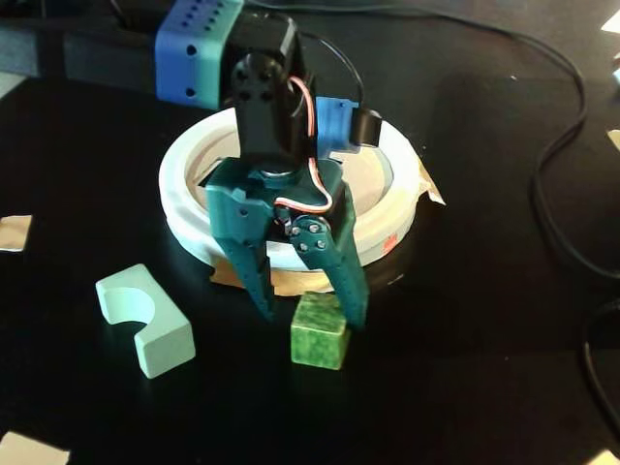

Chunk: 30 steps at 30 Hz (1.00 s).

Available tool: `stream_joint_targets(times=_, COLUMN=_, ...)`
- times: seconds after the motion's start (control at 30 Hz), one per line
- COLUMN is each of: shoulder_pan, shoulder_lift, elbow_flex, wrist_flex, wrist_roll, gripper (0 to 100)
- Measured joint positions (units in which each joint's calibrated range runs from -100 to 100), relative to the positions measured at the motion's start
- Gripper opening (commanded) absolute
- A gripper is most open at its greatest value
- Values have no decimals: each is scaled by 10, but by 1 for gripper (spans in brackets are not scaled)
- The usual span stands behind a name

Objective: Pick up the square block and drop it in corresponding square shaped hole

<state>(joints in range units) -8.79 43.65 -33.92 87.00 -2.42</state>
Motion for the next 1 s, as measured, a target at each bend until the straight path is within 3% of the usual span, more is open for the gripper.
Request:
stream_joint_targets(times=0.27, shoulder_pan=0, shoulder_lift=0, elbow_flex=0, wrist_flex=0, wrist_roll=0, gripper=28)
stream_joint_targets(times=0.67, shoulder_pan=0, shoulder_lift=0, elbow_flex=0, wrist_flex=47, wrist_roll=0, gripper=29)
stream_joint_targets(times=1.0, shoulder_pan=-68, shoulder_lift=-136, elbow_flex=0, wrist_flex=124, wrist_roll=-65, gripper=29)
